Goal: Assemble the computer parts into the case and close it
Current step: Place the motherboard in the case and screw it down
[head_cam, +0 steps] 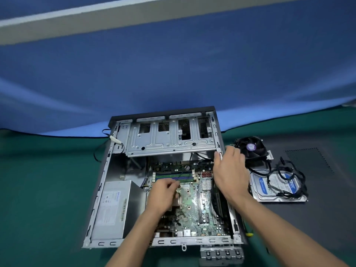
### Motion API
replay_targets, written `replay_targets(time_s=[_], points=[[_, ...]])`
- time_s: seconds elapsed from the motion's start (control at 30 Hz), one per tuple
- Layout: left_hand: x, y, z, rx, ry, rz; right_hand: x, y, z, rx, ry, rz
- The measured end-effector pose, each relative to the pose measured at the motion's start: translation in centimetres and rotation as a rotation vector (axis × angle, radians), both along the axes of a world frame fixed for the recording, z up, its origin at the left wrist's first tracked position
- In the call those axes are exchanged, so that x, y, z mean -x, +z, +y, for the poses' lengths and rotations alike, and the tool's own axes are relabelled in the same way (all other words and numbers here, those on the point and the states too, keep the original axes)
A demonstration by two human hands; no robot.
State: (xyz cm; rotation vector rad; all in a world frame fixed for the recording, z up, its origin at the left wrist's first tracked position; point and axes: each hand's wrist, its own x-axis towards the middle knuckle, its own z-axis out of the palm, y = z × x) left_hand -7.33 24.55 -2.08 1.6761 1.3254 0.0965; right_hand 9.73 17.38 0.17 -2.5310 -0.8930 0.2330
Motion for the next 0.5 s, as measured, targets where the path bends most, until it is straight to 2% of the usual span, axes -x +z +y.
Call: replay_targets(time_s=[0.07,0.17,0.23,0.4,0.5], points=[[0.5,1.2,0.2,0.115,0.15,-0.193,0.1,0.3,-0.2,-0.092,0.024,0.014],[0.5,2.8,0.5,0.019,0.144,-0.175,0.2,0.5,-0.4,-0.114,0.079,-0.06],[0.4,4.0,0.5,0.031,0.157,-0.172,0.5,0.8,-0.6,-0.114,0.139,-0.118],[0.5,6.8,0.5,0.126,0.087,-0.182,1.6,1.6,-0.6,-0.131,0.545,-0.132],[0.7,8.3,0.6,0.203,0.158,-0.297,3.0,2.5,0.3,-0.189,0.764,-0.062]])
